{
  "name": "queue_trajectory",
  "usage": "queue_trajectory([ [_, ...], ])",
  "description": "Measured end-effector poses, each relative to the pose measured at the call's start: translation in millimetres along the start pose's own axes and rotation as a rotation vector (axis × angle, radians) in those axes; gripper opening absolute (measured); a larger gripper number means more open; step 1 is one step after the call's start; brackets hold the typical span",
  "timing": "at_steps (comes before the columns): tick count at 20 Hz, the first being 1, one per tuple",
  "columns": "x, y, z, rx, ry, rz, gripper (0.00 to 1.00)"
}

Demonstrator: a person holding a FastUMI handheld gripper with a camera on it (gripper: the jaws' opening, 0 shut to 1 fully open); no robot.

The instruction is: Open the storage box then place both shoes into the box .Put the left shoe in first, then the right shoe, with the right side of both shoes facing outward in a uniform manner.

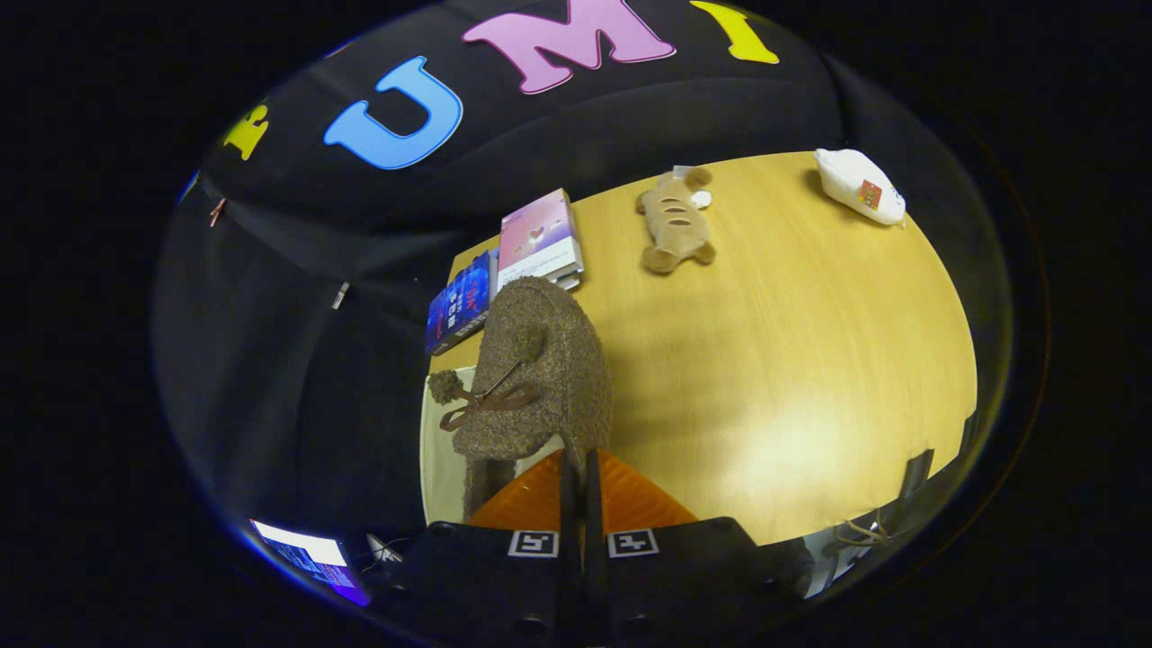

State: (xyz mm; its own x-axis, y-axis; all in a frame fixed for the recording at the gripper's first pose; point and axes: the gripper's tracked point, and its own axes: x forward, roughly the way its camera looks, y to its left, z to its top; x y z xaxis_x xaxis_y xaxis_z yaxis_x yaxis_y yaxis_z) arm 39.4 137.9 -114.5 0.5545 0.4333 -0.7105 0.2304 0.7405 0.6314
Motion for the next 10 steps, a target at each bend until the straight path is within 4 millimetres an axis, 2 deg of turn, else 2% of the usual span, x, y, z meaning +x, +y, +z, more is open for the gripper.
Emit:
queue_trajectory([
  [5, 23, 56, -31, -0.022, 0.060, 0.024, 0.05],
  [10, 49, 83, -57, -0.034, 0.114, -0.014, 0.05],
])
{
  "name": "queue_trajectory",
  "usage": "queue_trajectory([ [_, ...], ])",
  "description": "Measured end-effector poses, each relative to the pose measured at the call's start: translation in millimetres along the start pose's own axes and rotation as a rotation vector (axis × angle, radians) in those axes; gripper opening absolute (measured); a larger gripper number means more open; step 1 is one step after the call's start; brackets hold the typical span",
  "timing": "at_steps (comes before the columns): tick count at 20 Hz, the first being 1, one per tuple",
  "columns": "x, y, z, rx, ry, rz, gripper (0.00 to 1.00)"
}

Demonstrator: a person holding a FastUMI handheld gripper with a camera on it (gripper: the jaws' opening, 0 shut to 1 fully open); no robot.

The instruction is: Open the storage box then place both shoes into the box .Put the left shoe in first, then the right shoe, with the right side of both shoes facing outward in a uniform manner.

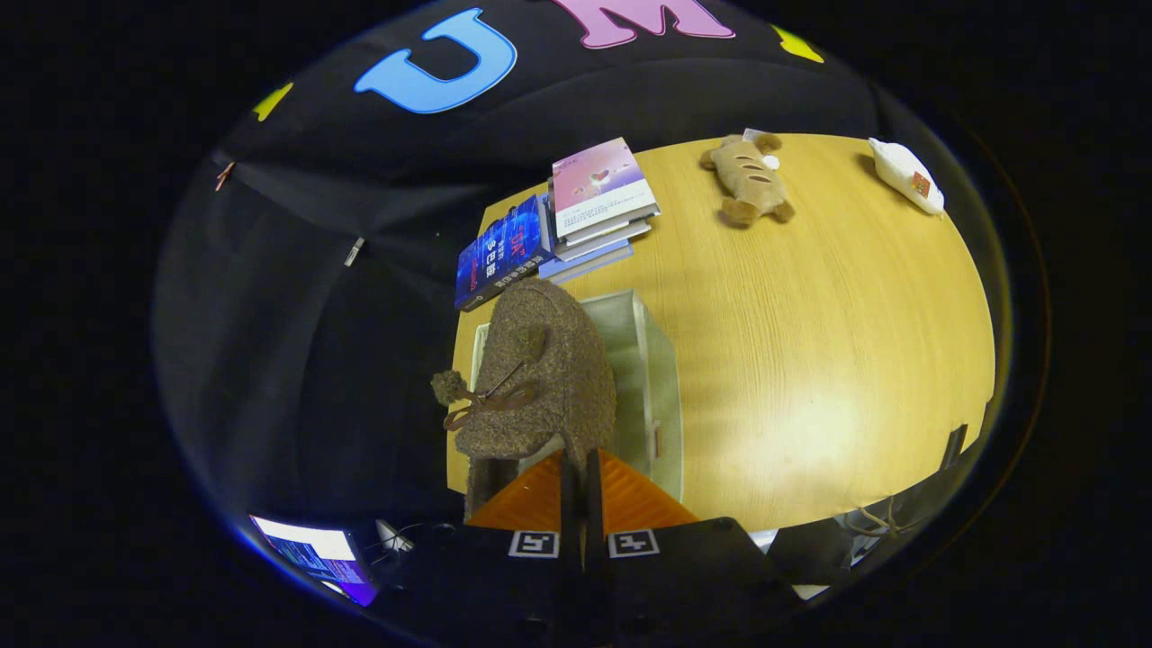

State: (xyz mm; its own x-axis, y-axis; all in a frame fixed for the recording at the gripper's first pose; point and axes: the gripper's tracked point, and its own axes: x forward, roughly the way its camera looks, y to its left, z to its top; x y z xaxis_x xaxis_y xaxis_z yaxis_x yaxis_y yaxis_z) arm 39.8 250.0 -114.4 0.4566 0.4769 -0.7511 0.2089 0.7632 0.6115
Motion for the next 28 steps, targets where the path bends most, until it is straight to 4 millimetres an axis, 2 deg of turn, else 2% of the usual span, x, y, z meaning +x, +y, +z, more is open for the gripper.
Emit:
queue_trajectory([
  [5, 25, 0, -13, -0.005, 0.028, -0.068, 0.05],
  [8, 32, -4, -21, 0.008, 0.045, -0.086, 0.05],
  [12, 35, 11, -22, 0.030, 0.056, -0.010, 0.13],
  [14, 31, 13, -19, 0.001, 0.055, -0.005, 0.30],
  [15, 31, 14, -20, -0.006, 0.055, -0.004, 0.33],
  [19, 30, 12, -22, -0.015, 0.059, -0.004, 0.58],
  [20, 29, 11, -23, -0.015, 0.060, -0.003, 0.70],
  [24, 25, 8, -24, -0.006, 0.057, 0.008, 0.89],
  [28, 14, 5, -17, -0.007, 0.014, 0.037, 0.97],
])
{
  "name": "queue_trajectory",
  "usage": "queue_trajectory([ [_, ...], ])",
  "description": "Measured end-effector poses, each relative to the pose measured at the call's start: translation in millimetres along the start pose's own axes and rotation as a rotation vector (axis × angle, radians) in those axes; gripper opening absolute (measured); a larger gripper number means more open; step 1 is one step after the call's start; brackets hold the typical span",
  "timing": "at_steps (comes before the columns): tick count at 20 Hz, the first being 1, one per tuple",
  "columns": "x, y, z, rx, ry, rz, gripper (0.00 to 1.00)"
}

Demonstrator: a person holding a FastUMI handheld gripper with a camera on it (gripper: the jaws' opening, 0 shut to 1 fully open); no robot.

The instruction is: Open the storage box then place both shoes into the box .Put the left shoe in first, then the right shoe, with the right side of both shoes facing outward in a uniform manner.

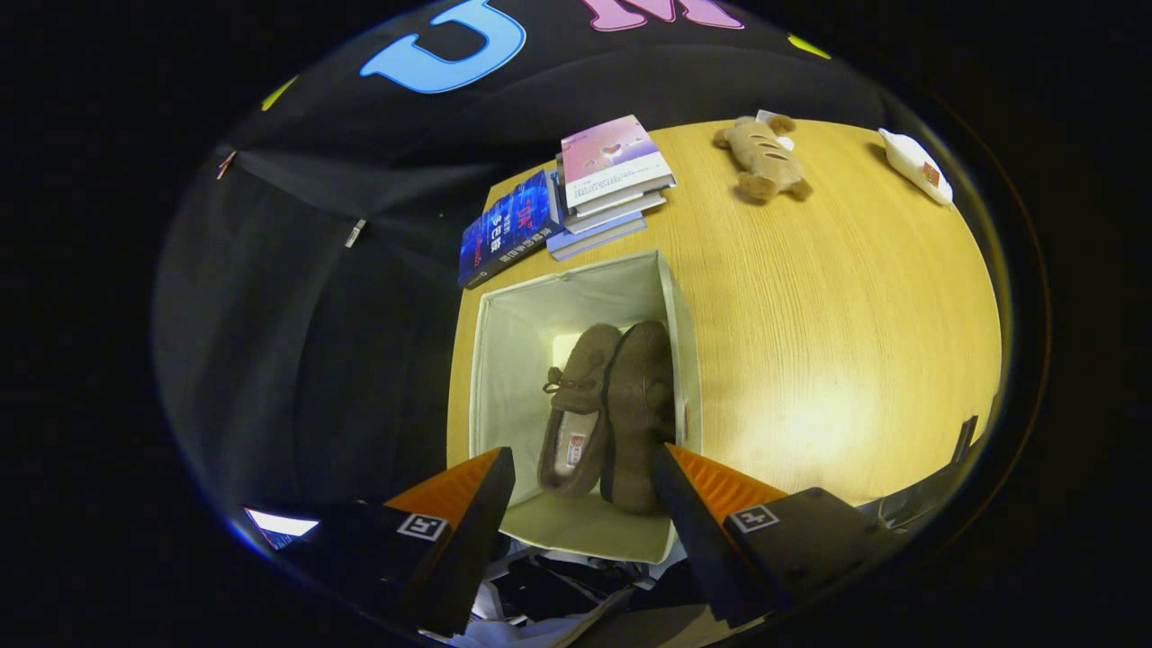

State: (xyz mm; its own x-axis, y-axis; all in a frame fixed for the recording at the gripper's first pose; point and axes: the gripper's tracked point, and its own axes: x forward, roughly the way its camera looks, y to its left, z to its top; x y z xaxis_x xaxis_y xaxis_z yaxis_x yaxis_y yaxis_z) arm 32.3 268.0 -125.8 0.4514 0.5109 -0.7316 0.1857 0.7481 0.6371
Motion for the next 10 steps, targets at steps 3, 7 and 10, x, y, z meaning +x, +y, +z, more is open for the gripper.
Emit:
queue_trajectory([
  [3, -15, -6, 8, -0.025, -0.073, 0.028, 0.98],
  [7, -45, -27, 25, -0.120, -0.220, 0.021, 0.98],
  [10, -80, -50, 38, -0.184, -0.334, -0.006, 0.98],
])
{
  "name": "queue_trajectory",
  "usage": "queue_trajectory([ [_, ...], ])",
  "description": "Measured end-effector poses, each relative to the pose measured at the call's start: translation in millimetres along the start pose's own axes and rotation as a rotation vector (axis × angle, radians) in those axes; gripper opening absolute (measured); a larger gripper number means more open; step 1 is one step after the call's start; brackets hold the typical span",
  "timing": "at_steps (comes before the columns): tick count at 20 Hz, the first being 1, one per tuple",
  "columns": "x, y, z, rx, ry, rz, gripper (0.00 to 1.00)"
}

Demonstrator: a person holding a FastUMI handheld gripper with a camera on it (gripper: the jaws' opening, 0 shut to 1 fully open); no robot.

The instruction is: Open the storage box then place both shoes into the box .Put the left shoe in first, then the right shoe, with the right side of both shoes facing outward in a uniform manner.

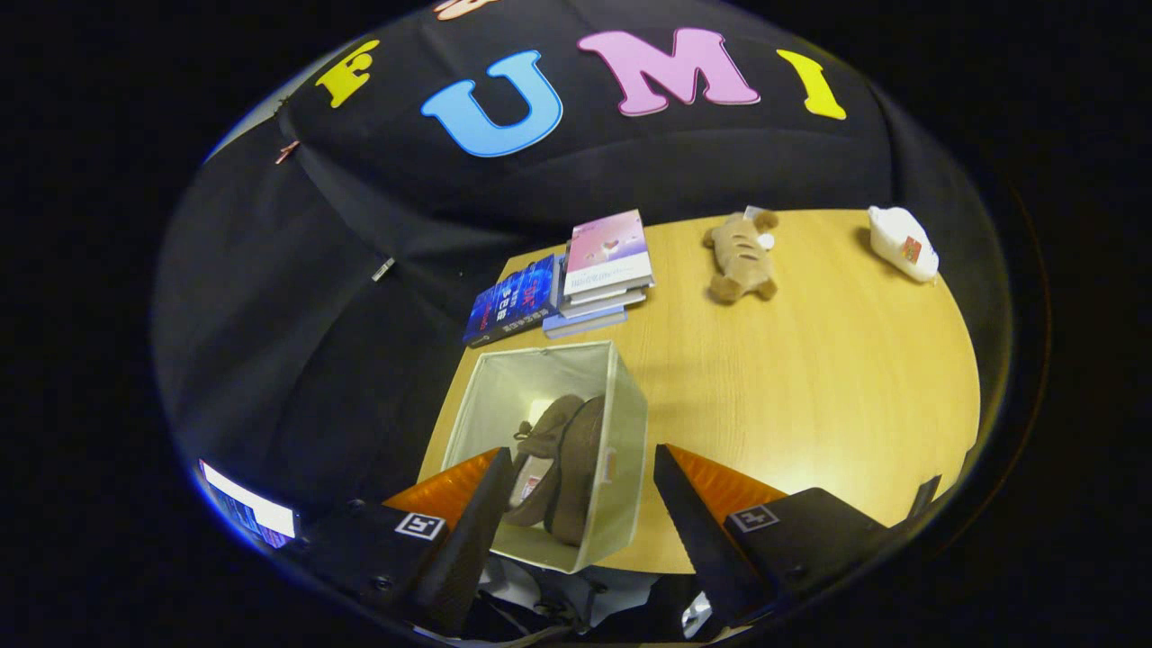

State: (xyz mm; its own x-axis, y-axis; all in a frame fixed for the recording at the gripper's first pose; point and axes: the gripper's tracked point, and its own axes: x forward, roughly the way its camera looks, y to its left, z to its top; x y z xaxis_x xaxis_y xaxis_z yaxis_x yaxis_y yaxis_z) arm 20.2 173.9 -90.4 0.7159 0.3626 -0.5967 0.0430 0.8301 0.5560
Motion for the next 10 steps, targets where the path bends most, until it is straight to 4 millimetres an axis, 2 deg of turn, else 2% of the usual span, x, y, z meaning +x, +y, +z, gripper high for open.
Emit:
queue_trajectory([
  [10, -84, -101, 73, -0.224, -0.353, -0.097, 0.98],
])
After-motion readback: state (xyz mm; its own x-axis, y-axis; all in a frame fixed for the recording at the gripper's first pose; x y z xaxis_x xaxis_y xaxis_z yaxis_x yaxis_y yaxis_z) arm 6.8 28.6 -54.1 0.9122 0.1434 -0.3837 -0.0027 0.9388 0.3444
